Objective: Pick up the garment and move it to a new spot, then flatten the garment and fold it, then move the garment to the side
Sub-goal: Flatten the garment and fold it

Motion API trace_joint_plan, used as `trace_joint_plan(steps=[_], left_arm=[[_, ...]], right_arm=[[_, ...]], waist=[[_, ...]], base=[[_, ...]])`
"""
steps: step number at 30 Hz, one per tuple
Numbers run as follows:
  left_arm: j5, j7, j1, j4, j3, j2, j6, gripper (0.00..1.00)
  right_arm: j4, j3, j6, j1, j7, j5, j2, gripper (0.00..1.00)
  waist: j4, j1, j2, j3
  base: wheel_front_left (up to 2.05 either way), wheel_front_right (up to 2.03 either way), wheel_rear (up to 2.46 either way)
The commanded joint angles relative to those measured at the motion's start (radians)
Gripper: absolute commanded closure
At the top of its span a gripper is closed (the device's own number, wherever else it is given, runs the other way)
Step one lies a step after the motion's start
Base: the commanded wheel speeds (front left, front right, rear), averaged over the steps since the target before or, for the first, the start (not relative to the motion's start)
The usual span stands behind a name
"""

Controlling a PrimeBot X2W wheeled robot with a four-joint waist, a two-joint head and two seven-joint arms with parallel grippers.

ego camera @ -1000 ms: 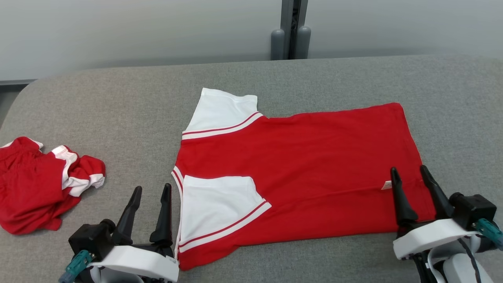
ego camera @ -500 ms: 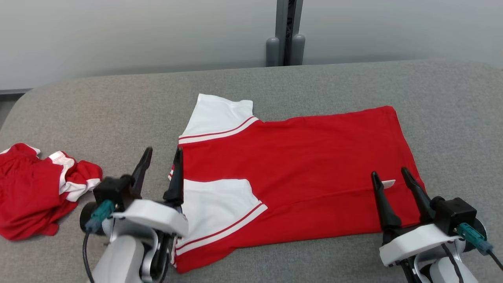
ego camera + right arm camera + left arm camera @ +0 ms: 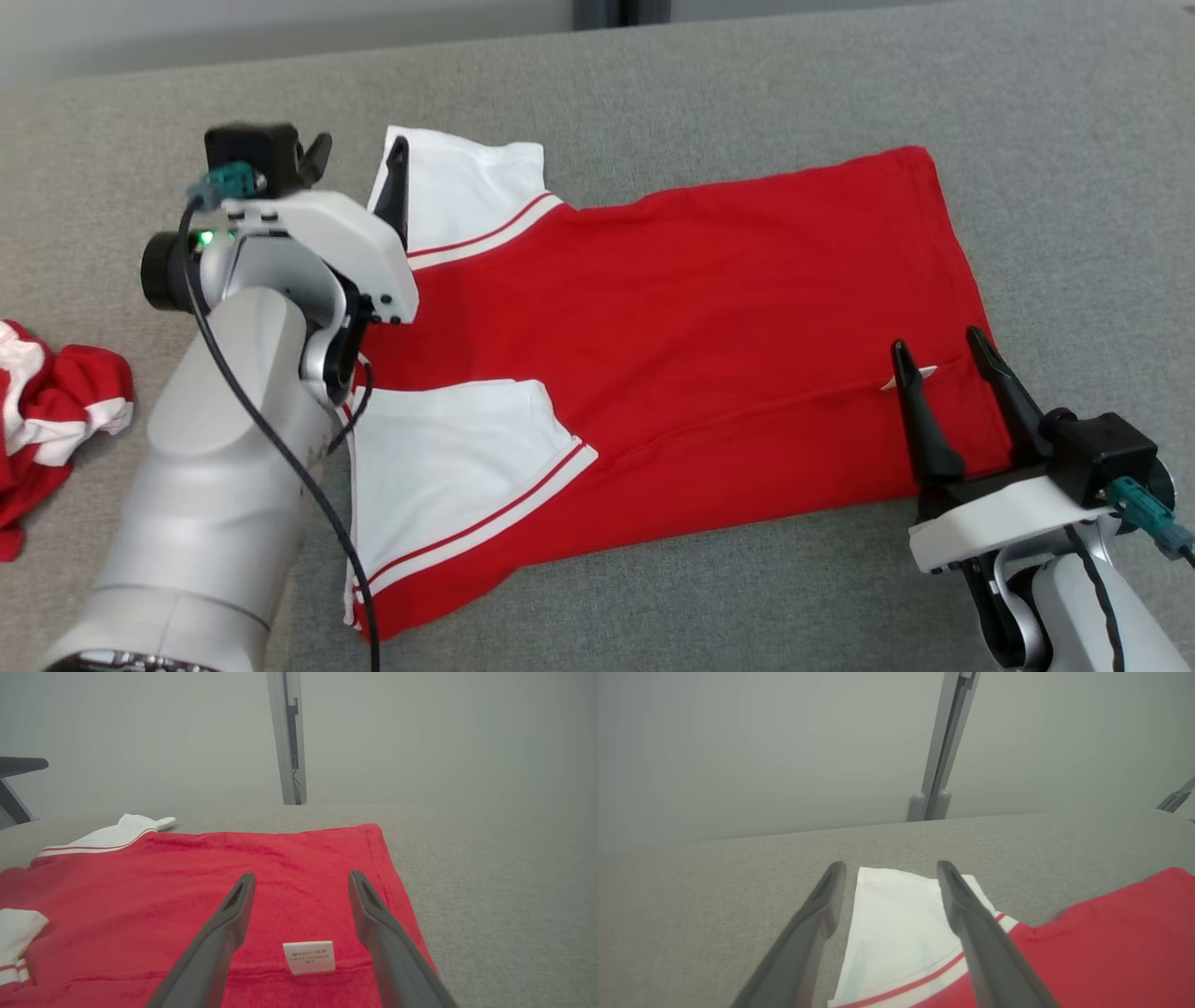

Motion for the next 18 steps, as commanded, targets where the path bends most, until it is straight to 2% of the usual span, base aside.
trace_joint_plan(steps=[1,9,18], left_arm=[[0.008,0.028,-0.08,0.063,-0.002,0.005,0.009,0.0],[0.025,0.075,-0.317,0.286,-0.018,0.018,0.003,0.0],[0.051,0.126,-0.438,0.444,-0.054,0.052,-0.01,0.0]], right_arm=[[-0.013,-0.007,0.0,-0.019,-0.001,-0.012,-0.006,0.0],[-0.048,-0.006,0.0,-0.067,-0.001,-0.022,-0.007,0.0],[-0.075,-0.007,0.0,-0.065,-0.001,-0.038,0.003,0.0]], waist=[[-0.029,0.0,0.0,0.074],[-0.069,0.0,0.0,0.191],[-0.118,0.0,0.0,0.243]], base=[[0.0,0.0,0.0],[0.0,0.0,0.0],[0.0,0.0,0.0]])
